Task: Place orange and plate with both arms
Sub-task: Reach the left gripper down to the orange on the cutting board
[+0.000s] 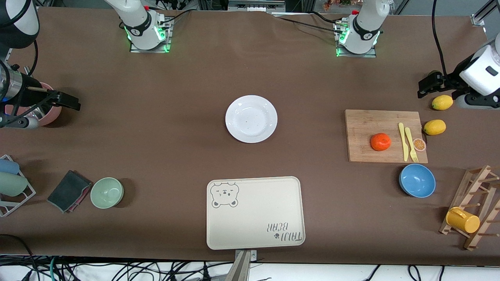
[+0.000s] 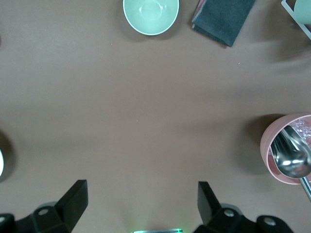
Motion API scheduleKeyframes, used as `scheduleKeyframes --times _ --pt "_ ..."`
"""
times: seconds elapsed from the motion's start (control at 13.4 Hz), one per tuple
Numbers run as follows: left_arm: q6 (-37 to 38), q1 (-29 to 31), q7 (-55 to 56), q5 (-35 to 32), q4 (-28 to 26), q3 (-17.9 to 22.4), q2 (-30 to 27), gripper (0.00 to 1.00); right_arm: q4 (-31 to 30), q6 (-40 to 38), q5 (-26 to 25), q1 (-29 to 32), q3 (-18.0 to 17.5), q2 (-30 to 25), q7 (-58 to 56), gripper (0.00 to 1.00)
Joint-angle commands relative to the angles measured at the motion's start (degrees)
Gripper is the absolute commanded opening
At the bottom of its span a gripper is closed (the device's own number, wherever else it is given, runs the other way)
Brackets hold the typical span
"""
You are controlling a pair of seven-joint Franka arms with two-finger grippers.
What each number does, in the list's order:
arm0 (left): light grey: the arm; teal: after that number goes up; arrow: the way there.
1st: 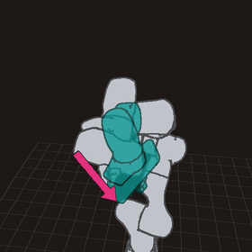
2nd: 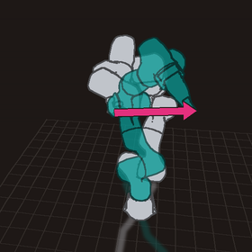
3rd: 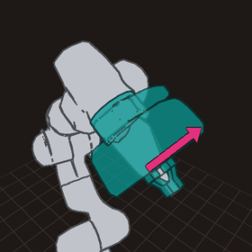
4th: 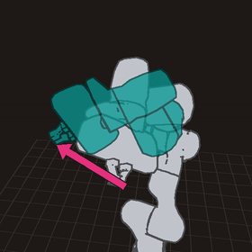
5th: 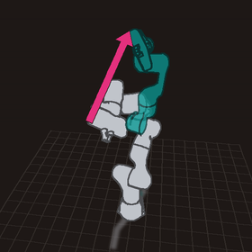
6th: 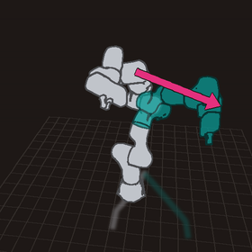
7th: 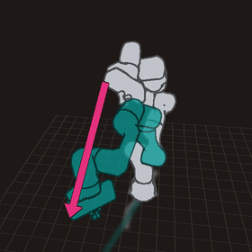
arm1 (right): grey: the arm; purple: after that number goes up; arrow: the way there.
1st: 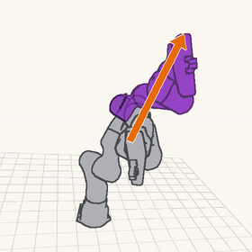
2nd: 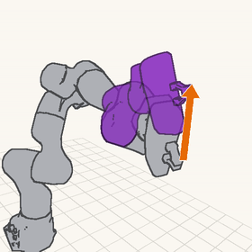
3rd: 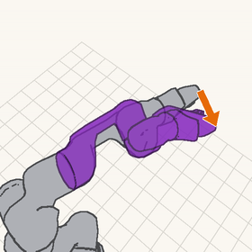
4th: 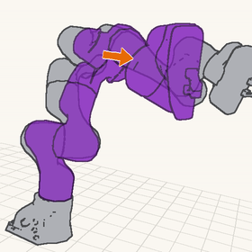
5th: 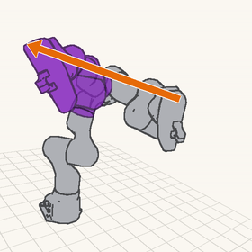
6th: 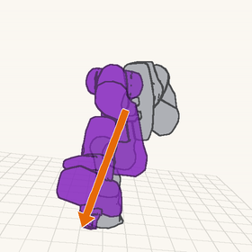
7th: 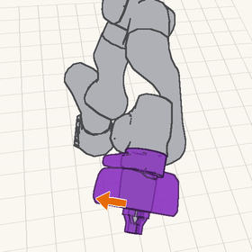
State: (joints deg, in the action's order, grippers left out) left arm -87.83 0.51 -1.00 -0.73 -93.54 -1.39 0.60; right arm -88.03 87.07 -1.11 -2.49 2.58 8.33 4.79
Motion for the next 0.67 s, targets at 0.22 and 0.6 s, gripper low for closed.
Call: scheduleKeyframes --times 0.22,0.6 --pt "0.3 0.3 -0.8 0.6 0.5 0.0 6.9 1.0 0.6 -0.9 -0.3 0.1 -0.1 -0.2 0.8 1.0" --pt "-8.7 1.4 -0.9 0.3 -0.2 -0.1 19.2 1.0 0.6 -0.9 -0.3 0.1 0.0 -0.2 0.7 1.0"
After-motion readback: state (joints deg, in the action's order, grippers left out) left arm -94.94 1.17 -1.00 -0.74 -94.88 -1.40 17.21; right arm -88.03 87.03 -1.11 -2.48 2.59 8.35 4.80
